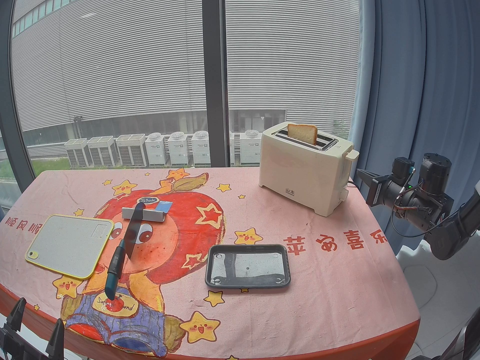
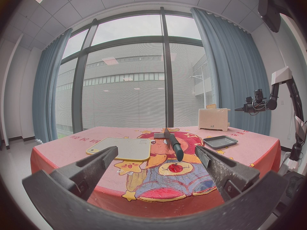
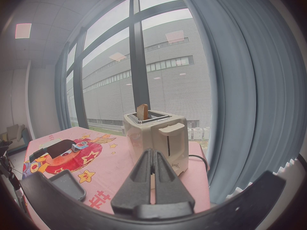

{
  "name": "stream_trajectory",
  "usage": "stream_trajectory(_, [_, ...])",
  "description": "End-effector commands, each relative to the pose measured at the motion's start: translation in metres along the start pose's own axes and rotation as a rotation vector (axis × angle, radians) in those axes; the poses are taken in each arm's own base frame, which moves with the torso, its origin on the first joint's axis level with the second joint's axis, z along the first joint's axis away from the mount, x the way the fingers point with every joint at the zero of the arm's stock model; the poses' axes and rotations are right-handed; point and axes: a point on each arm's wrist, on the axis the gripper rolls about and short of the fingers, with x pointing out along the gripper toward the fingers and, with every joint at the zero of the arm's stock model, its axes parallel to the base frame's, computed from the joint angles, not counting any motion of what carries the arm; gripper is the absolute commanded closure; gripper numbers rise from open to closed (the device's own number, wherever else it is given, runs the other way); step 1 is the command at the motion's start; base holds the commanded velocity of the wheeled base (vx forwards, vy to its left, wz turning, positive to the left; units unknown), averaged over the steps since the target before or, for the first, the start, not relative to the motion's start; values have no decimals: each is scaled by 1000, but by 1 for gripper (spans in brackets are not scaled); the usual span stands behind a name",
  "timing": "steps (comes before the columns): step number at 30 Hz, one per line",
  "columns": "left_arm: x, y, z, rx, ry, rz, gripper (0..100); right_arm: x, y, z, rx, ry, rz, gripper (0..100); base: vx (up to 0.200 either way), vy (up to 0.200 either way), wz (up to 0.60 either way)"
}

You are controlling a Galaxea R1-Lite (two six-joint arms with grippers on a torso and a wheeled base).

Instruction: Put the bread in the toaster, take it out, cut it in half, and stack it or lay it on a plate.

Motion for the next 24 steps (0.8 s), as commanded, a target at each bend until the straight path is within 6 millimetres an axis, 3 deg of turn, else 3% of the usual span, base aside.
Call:
stream_trajectory(1, [0, 0, -5, 0, 0, 0, 0, -14, 4, 16, -15, -21, 2, 100, 0, 0, 0])
stream_trajectory(3, [0, 0, -5, 0, 0, 0, 0, -14, 4, 16, -16, -20, 0, 100, 0, 0, 0])
stream_trajectory(4, [0, 0, -5, 0, 0, 0, 0, -14, 4, 16, -16, -20, 0, 0, 0, 0, 0])
stream_trajectory(24, [0, 0, -5, 0, 2, 0, 0, -17, 6, 11, -12, 2, 1, 0, 0, 0, 0])
